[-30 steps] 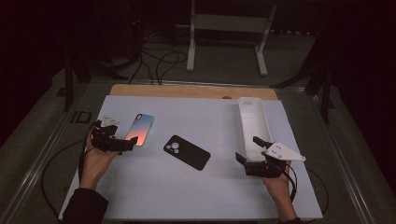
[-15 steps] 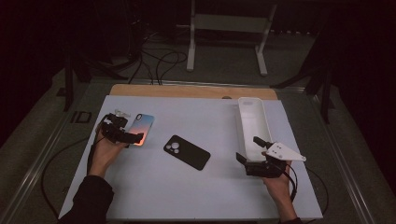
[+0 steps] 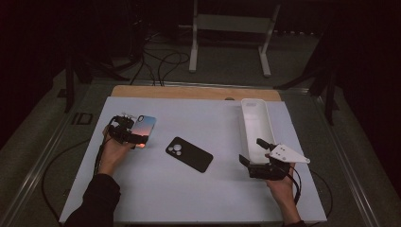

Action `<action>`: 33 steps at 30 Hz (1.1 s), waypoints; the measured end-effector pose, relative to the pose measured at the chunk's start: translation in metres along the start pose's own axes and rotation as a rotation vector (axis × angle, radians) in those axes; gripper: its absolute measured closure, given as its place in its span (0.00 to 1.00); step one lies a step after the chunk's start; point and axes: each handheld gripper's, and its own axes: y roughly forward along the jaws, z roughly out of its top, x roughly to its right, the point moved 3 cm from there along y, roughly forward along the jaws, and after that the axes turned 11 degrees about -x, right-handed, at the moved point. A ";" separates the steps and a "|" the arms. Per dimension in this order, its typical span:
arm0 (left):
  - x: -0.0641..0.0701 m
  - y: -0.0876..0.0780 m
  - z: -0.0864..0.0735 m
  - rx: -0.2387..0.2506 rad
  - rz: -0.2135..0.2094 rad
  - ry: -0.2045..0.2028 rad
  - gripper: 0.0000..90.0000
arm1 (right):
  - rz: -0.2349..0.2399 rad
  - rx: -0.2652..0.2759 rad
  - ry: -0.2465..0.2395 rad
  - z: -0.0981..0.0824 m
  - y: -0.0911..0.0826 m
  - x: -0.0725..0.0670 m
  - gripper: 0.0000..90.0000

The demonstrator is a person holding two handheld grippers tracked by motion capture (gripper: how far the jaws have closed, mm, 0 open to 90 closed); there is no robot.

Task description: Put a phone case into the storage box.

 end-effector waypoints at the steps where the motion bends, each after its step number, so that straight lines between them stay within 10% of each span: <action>1: 0.000 0.001 0.000 -0.001 0.000 -0.001 0.01 | -0.001 -0.001 0.000 0.000 0.000 0.000 0.10; 33: 0.003 0.012 0.000 -0.083 0.003 -0.037 0.17 | -0.004 -0.004 0.003 -0.002 0.001 0.000 0.10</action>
